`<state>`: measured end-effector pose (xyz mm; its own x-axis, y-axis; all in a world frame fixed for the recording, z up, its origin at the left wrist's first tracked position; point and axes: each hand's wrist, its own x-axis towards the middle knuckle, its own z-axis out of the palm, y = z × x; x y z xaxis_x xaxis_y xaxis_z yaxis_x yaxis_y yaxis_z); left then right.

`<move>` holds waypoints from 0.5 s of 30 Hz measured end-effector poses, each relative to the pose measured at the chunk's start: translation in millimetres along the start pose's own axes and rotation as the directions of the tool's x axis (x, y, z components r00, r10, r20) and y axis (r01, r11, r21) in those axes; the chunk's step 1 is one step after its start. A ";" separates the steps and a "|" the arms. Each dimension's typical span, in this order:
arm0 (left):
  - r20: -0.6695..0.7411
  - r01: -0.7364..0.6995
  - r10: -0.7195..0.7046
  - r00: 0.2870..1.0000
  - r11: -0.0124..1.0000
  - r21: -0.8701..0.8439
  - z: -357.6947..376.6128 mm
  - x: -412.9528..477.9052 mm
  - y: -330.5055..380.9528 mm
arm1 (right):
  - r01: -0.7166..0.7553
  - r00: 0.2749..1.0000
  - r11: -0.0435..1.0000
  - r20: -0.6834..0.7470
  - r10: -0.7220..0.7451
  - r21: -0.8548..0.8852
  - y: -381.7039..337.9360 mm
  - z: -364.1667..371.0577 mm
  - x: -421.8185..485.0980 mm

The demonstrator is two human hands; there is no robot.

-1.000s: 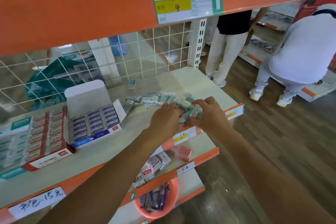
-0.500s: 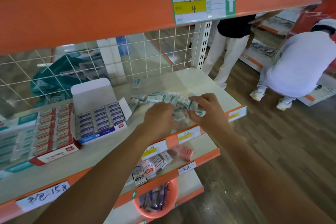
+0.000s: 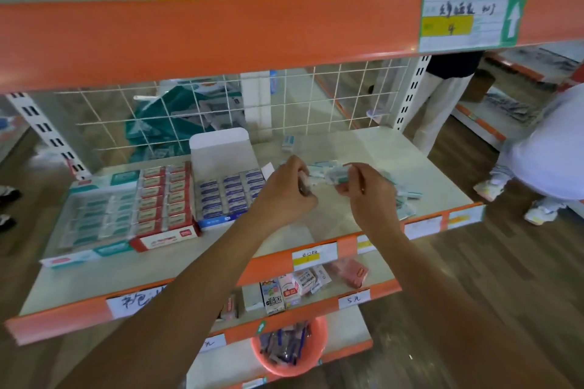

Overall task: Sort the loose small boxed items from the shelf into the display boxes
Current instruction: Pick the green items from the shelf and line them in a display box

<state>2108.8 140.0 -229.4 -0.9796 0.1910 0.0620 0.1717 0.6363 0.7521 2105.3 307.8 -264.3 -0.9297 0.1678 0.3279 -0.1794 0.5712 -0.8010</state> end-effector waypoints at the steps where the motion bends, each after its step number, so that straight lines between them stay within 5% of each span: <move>1: -0.013 -0.001 0.001 1.000 1.000 0.002 -4.0 -1.2 -4.0 | -0.026 1.000 0.999 0.002 0.026 0.045 -4.2 4.1 -0.7; 15: -0.144 0.061 -0.058 0.988 0.998 0.021 -67.6 -31.8 -46.5 | 0.003 0.979 0.976 0.198 -0.047 0.219 -58.4 56.6 -8.5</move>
<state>2125.0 53.8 -222.0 -0.9927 0.0444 0.1122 0.1133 0.6622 0.7407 2105.5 227.6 -248.7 -0.9655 -0.0213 0.2595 -0.2477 0.3822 -0.8902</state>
